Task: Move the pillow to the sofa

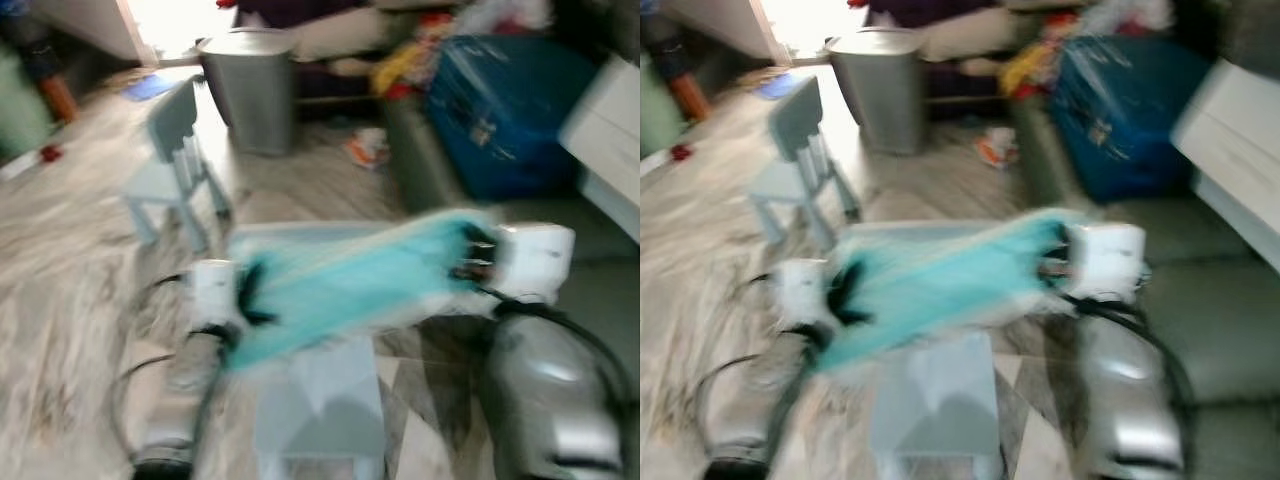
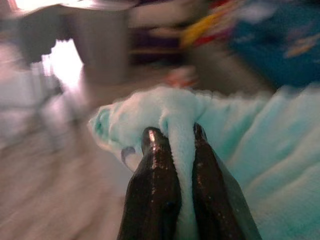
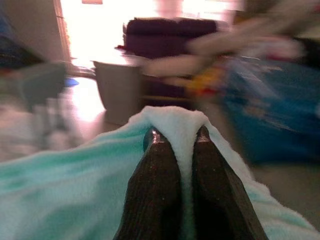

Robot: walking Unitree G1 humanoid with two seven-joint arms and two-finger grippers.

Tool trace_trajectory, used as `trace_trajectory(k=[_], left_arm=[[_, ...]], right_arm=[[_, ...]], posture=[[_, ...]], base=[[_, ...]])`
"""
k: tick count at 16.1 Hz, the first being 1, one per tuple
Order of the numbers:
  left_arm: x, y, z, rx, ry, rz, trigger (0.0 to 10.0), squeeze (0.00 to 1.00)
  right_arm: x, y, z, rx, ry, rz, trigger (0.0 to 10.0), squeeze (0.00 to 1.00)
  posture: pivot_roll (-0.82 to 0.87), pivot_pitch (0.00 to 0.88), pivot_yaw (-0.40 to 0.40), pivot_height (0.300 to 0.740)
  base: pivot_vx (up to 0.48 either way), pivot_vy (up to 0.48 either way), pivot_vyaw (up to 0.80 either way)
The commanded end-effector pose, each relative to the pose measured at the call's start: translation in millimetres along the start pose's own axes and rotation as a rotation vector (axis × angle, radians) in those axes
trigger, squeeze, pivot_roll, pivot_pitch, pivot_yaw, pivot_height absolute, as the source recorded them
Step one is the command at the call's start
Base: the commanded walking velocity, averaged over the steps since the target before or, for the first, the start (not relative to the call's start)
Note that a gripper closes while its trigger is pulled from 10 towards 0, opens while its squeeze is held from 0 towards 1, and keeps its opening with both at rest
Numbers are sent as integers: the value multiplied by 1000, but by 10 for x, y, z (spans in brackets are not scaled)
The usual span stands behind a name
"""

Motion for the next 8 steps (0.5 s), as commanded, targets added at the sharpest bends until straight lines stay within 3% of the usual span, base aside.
trace_trajectory(k=[1, 8], left_arm=[[70, 65, 99, 29, -10, -14, 10000, 0], [63, 63, 98, 29, -21, -15, 10000, 0]], right_arm=[[176, -61, 86, 31, -37, -59, 10000, 0], [164, -58, 81, 30, -32, -56, 10000, 0]], posture=[[-166, 0, 52, 740], [-162, 0, 52, 740]], base=[[0, 0, 0], [0, 0, 0]])
Point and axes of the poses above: a point about 5 cm out from each wrist's last joint towards the gripper, its own y axis pointing out of the wrist towards the gripper, its own z axis along the axis of the wrist's last joint, x = y × z, the point moved 2 cm from there along y, pointing out of the wrist towards the gripper, and after that the axes turned 12 degrees about y, right-handed, at the moved point
